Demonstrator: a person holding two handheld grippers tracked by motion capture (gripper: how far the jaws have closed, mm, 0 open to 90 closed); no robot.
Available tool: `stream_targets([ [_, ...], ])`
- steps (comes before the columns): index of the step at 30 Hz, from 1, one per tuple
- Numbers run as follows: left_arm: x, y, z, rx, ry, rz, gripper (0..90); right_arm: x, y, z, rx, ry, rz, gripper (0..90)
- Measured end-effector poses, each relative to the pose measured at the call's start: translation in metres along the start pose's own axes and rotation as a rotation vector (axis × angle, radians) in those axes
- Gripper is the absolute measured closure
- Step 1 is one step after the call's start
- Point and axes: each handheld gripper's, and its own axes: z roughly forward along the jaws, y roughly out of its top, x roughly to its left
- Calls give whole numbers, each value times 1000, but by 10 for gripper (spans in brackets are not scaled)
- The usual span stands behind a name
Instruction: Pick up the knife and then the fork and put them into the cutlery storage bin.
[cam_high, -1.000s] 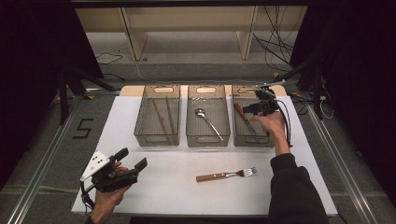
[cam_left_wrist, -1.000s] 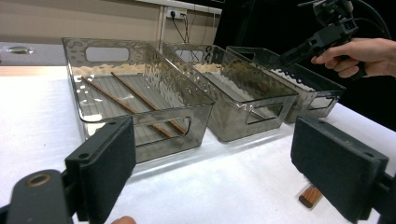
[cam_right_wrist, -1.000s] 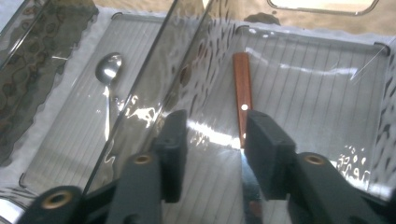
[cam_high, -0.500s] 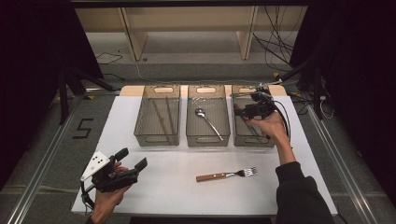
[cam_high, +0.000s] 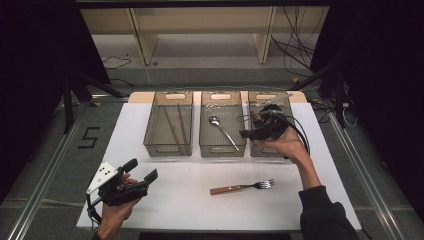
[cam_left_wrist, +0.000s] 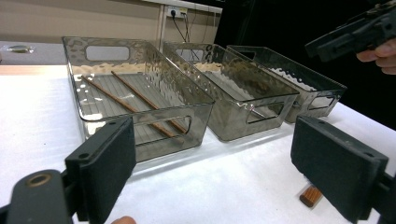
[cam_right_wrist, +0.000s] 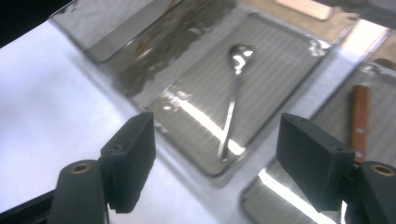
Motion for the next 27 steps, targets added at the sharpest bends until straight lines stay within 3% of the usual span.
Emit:
stream_targets([
  [5, 0, 0, 0, 0, 0, -2, 137, 14, -7, 2, 46, 26, -56, 279],
  [11, 0, 0, 0, -1, 0, -2, 137, 24, -16, 5, 76, 51, -79, 272],
  [22, 0, 0, 0, -2, 1, -1, 136, 47, -25, 12, 123, 82, -163, 253],
  [27, 0, 0, 0, -6, 1, -1, 136, 59, -28, 18, 178, 97, -222, 253],
])
